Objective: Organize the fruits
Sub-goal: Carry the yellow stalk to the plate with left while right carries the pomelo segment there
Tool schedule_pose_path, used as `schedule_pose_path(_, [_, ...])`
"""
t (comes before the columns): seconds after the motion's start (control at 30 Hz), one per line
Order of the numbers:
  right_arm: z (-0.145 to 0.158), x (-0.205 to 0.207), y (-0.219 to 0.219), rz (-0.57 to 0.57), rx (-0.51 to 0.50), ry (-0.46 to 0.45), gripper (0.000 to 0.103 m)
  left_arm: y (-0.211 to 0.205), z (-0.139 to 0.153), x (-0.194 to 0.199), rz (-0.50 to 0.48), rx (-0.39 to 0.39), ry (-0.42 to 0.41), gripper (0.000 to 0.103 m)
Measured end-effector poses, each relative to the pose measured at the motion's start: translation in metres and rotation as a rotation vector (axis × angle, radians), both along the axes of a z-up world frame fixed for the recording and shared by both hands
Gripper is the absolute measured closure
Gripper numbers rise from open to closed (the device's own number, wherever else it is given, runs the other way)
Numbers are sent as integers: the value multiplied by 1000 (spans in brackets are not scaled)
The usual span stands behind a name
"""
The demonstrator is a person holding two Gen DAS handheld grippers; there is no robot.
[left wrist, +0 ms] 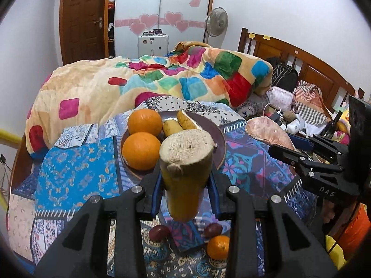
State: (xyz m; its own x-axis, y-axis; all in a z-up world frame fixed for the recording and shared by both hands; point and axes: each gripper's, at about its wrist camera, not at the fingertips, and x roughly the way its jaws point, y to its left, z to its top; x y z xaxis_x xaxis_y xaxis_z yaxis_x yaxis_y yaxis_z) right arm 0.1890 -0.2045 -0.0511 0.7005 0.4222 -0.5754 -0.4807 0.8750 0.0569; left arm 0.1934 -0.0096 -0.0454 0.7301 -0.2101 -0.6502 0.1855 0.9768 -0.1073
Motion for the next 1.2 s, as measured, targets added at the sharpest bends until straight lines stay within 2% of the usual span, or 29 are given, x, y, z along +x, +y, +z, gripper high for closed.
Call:
schedule_pose_path(0.57, [-5,50,20,-19,-28,11,64,-9,-16,73,-7,44,60,69])
schedule_pose_path(0.73, [-8,66,28,-22,-71,23,64,-11,-17,87,1,84,59,69])
schedule_pose_path(0.83, [-9,74,34,-23,-95,23,64,-9,-18,97,4,74,71,69])
schedule_pose_path(1.2, [-26,107,50,-12,-115,112,64,-13,-33,130,29,80,117,69])
